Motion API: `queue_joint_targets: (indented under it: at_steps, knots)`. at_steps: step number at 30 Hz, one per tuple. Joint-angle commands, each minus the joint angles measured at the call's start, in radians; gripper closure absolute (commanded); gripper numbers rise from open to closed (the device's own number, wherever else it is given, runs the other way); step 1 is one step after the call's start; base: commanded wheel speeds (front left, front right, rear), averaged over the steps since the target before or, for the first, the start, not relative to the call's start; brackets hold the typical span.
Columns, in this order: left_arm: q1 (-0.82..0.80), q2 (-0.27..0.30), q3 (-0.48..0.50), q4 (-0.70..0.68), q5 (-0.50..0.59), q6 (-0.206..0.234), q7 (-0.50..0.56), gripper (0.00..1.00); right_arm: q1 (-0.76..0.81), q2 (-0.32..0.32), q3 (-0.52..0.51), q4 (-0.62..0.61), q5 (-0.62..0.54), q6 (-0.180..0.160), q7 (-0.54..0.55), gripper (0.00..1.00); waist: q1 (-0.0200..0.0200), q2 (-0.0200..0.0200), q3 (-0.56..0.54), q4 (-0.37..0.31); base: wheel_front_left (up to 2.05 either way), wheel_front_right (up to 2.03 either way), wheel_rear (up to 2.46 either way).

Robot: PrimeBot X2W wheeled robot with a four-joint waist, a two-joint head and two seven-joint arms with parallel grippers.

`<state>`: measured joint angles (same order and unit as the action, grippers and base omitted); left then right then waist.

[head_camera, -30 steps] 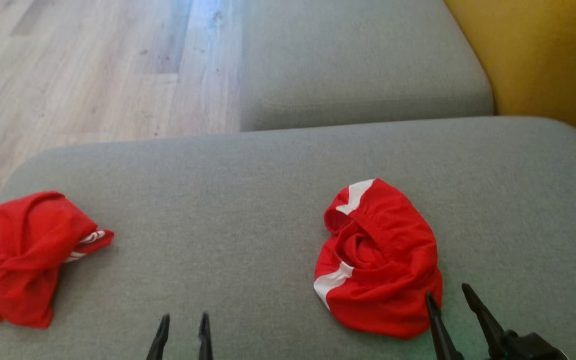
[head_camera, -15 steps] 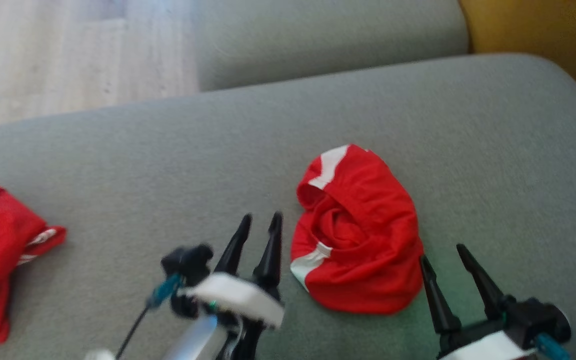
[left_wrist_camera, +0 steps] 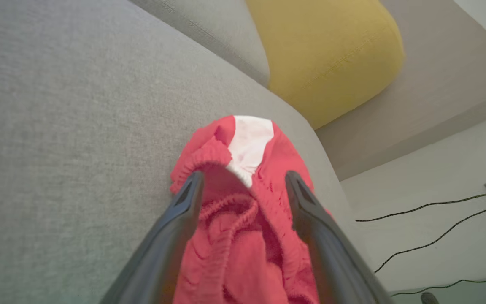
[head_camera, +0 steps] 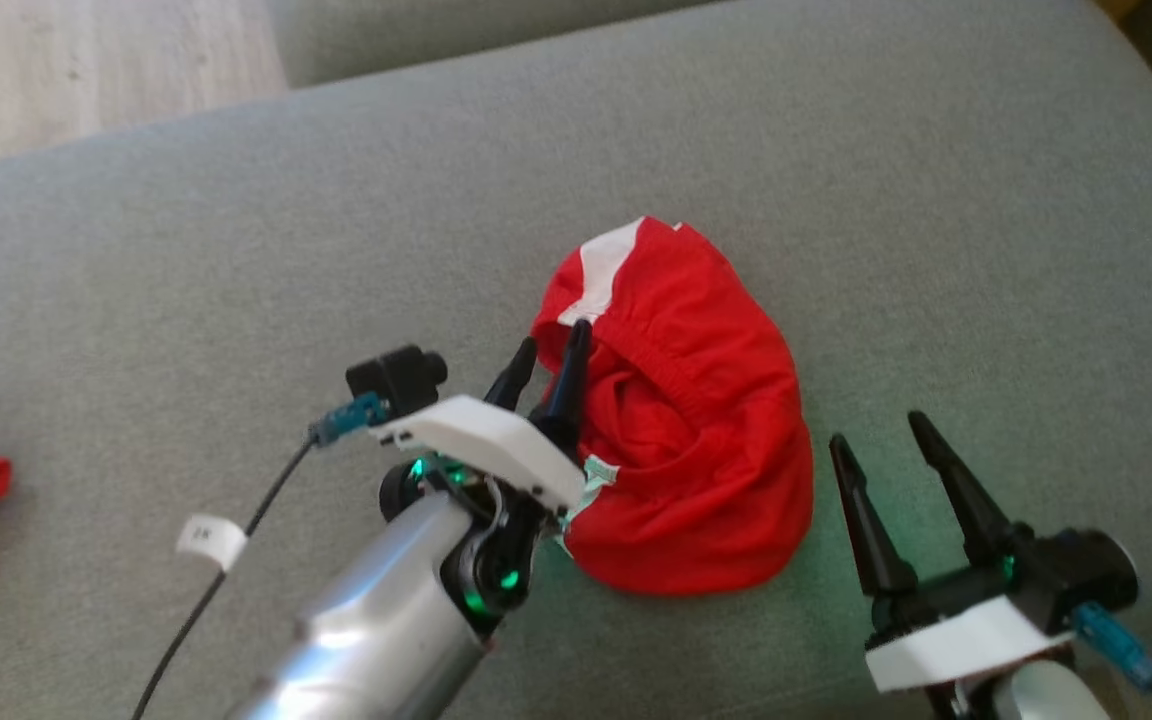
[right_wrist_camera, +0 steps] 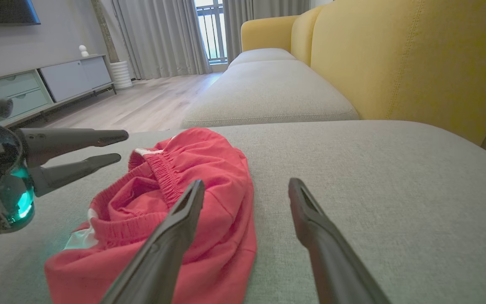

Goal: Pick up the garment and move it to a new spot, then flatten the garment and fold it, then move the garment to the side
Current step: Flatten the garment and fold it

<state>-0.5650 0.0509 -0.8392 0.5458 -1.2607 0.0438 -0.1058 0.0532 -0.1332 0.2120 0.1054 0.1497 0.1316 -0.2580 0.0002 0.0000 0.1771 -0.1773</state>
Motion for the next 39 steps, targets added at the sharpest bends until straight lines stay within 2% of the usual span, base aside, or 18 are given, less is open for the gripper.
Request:
queue_joint_targets:
  at_steps: [1,8,15,16,17,18,28,32,39]
  knots:
    - [-0.068,-0.001,0.005,-0.005,-0.043,0.002,-0.003,0.0,-0.054,-0.001,0.021,-0.034,0.006,-0.001,-0.004,0.0,-0.0002,0.0,0.029,-0.014,0.0,0.0,0.0]
    - [-0.137,-0.001,-0.05,0.049,-0.174,0.004,0.021,0.0,-0.081,0.002,0.021,-0.031,0.013,-0.001,-0.004,0.0,-0.0002,0.0,0.055,-0.028,0.0,0.0,0.0]
    - [-0.193,-0.001,-0.087,0.107,-0.264,-0.015,-0.039,0.0,-0.083,-0.005,0.015,-0.026,0.017,-0.001,-0.004,0.0,-0.0002,0.0,0.06,-0.043,0.0,0.0,0.0]
    - [-0.197,-0.001,-0.095,0.113,-0.275,-0.018,-0.043,0.2,-0.082,-0.005,0.017,-0.025,0.017,-0.001,-0.004,0.0,-0.0002,0.0,0.059,-0.045,0.0,0.0,0.0]
    - [-0.201,-0.001,-0.102,0.12,-0.285,-0.021,-0.048,0.62,-0.082,-0.006,0.02,-0.023,0.017,-0.001,-0.004,0.0,-0.0002,0.0,0.057,-0.048,0.0,0.0,0.0]
    - [-0.206,-0.001,-0.11,0.127,-0.292,-0.025,-0.055,1.0,-0.081,-0.006,0.023,-0.021,0.017,-0.001,-0.004,0.0,-0.0002,0.0,0.054,-0.052,0.0,0.0,0.0]
    - [-0.29,-0.001,-0.182,0.148,-0.322,-0.08,-0.079,1.0,-0.086,0.011,0.033,-0.004,0.02,-0.001,-0.004,0.0,-0.0002,0.0,-0.009,-0.115,0.0,0.0,0.0]
    - [-0.382,-0.001,-0.204,0.144,-0.307,-0.105,-0.057,1.0,-0.081,0.02,0.042,0.004,0.02,-0.001,-0.004,0.0,-0.0002,0.0,-0.046,-0.158,0.0,0.0,0.0]
    - [-0.589,-0.001,-0.186,0.113,-0.321,-0.141,-0.006,1.0,-0.046,0.027,0.04,0.012,0.017,-0.001,-0.004,0.0,-0.0002,0.0,-0.113,-0.212,0.0,0.0,0.0]
